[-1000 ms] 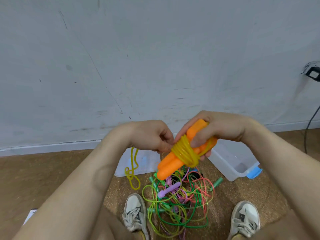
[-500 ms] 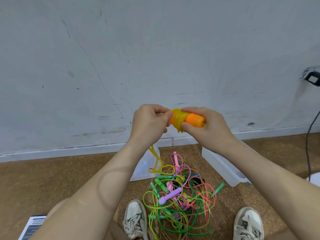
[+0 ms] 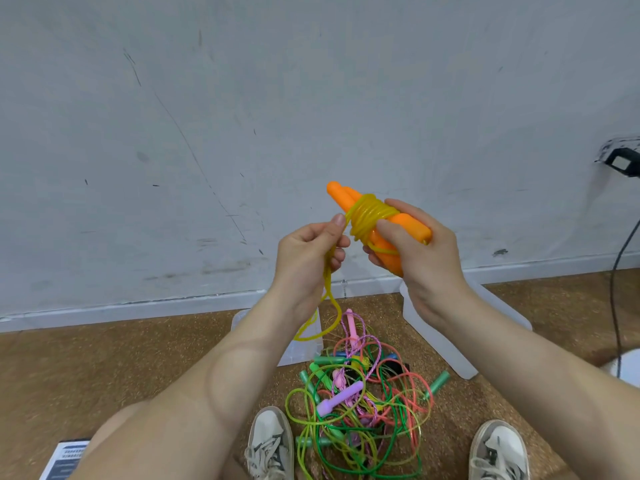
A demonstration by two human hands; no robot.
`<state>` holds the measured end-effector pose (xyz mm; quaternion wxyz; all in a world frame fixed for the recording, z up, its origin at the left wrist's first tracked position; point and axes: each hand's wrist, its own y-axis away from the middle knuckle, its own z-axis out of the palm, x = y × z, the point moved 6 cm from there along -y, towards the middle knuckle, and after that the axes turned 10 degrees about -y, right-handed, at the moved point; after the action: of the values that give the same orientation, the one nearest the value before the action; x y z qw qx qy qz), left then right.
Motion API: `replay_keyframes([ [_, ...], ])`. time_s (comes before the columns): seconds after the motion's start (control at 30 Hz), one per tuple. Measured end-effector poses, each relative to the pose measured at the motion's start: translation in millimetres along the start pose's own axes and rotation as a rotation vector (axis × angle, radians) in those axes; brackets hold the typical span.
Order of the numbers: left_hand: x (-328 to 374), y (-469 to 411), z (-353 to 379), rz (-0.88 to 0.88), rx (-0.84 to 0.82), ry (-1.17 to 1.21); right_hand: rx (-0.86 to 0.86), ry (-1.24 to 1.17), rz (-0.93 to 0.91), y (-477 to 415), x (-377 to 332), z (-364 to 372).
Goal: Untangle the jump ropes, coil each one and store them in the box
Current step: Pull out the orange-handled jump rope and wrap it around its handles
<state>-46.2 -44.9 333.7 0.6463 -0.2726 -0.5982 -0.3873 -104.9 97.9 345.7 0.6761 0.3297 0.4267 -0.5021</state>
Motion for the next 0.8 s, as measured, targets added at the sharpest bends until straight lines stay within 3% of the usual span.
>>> replay_keyframes([
  [0.1, -1.2, -5.3, 2.8, -0.116, -0.189, 0.048, -0.070, -0.161, 0.131, -0.4, 3.2, 1.6],
  [0.3, 11.7, -8.7, -3.3, -0.013, -0.498, 0.023, -0.382, -0.330, 0.390, 0.8, 3.9, 12.6],
  [0.43, 10.5, 8.5, -0.7, -0.040, -0.928, -0.070, -0.712, -0.287, 0.554, 10.5, 4.1, 18.7],
  [0.53, -4.1, 23.6, -3.7, -0.125, -1.197, -0.518, -1.023, -0.001, 0.631, 20.5, 2.8, 19.3],
  [0.63, -18.3, 30.2, 0.0, -0.076, -1.280, -1.026, -1.091, 0.390, 0.605, 18.7, 4.0, 15.0],
  [0.7, -22.8, 33.2, 7.0, -0.038, -1.249, -1.343, -1.095, 0.627, 0.534, 17.9, 2.5, 18.2],
  [0.8, -23.3, 25.9, 17.7, 0.195, -0.992, -1.824, -1.037, 1.013, 0.383, 14.6, 1.6, 21.2],
])
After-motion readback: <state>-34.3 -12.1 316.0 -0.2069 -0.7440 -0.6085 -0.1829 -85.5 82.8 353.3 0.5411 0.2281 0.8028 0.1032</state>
